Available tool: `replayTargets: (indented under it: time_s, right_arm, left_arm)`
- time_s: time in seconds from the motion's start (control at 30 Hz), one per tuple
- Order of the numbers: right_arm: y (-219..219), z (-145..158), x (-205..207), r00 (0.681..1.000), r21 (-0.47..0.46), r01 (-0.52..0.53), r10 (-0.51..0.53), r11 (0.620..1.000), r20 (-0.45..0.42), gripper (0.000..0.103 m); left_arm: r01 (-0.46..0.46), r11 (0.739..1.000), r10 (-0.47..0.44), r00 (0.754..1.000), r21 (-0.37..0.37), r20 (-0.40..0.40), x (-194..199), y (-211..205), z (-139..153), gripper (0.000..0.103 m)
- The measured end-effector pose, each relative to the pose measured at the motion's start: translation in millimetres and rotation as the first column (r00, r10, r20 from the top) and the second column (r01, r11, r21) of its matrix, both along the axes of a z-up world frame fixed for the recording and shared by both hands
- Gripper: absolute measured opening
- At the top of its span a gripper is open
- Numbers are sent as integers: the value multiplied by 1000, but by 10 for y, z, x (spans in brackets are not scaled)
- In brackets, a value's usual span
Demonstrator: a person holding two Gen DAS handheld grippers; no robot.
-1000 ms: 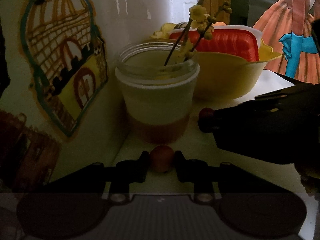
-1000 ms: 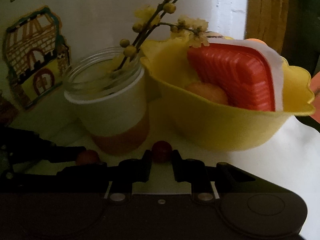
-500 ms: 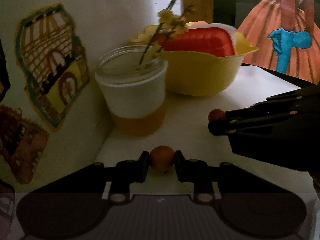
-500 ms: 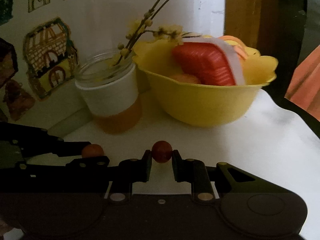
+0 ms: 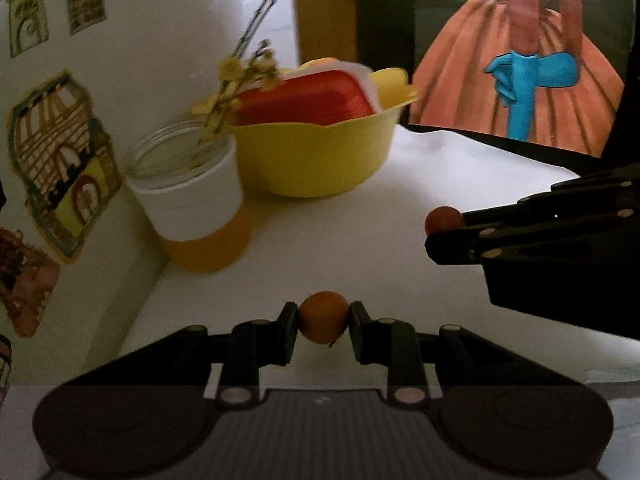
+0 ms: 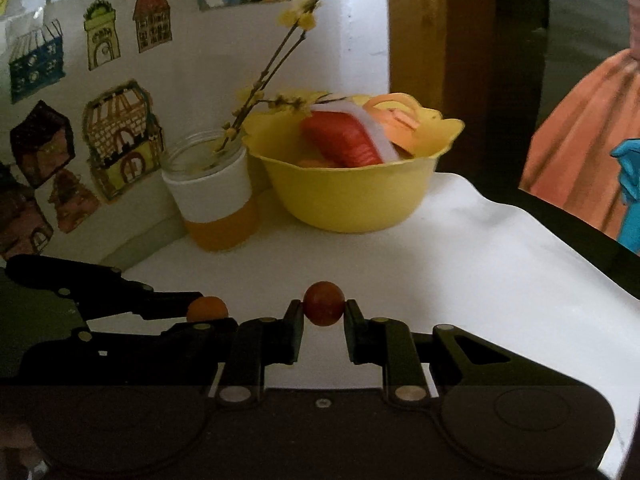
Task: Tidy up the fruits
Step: 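Carry the tomato in the left tool over the tray while the right tool carries its tomato there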
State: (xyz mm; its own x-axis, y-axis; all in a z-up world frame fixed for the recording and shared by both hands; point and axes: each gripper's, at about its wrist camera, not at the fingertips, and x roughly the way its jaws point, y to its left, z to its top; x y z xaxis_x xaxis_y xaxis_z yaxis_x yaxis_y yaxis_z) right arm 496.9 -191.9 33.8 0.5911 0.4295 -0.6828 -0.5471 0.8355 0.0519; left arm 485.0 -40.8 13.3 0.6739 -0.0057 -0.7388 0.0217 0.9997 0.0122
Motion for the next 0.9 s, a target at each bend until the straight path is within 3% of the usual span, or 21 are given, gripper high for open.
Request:
replayTargets:
  time_s: [0.9]
  right_arm:
    - [-1061,282,-1068,987,19,155,-156,988,44,23]
  left_arm:
    - [171,985,-171,984,-2,53,-666,-1047,285,30]
